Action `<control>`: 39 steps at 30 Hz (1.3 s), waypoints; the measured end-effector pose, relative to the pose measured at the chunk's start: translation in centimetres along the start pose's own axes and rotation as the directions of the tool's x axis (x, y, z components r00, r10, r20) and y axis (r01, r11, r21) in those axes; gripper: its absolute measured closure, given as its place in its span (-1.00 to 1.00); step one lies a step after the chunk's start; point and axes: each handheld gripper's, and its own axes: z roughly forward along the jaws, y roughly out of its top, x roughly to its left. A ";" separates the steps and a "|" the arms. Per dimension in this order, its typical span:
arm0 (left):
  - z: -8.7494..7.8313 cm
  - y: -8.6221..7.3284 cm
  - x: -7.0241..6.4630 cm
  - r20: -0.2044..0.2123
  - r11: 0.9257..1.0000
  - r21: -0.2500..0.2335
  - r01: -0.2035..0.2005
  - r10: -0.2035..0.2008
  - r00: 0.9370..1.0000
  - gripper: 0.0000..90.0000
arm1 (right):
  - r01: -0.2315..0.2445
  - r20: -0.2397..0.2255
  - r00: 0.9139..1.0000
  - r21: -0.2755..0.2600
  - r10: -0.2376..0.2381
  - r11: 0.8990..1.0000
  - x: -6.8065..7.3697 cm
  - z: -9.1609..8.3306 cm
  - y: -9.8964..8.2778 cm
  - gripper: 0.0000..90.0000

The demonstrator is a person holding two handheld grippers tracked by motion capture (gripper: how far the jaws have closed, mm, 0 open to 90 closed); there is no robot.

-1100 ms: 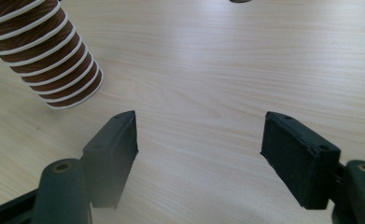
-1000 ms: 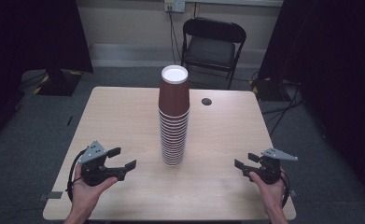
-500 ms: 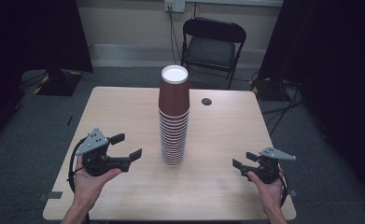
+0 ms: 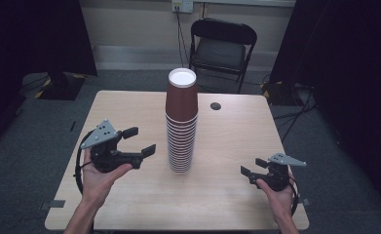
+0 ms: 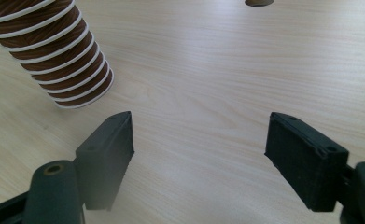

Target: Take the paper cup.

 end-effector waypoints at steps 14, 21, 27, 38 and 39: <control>1.6 3.4 0.3 0.022 1.000 -0.030 -0.003 0.004 1.000 -0.65 | -0.003 -0.001 1.000 0.005 0.003 1.000 -0.1 -0.2 -0.1 -0.54; 2.7 5.2 0.5 0.053 0.999 -0.047 -0.001 0.003 0.999 -0.64 | 0.000 -0.003 1.000 0.015 0.000 1.000 0.0 -0.1 -0.2 -0.56; 4.0 6.5 0.5 0.045 0.998 -0.036 -0.042 0.044 0.998 -0.65 | -0.009 -0.010 1.000 0.014 0.010 1.000 -0.2 -0.2 -0.2 -0.56; 5.6 8.9 0.0 0.047 0.995 -0.051 -0.089 0.091 0.995 -0.65 | -0.013 -0.006 1.000 0.020 0.013 1.000 -0.2 -0.1 -0.3 -0.57; 5.8 9.1 -0.1 0.049 0.995 -0.051 -0.088 0.090 0.995 -0.66 | -0.012 -0.003 1.000 0.018 0.012 1.000 -0.2 -0.1 -0.3 -0.57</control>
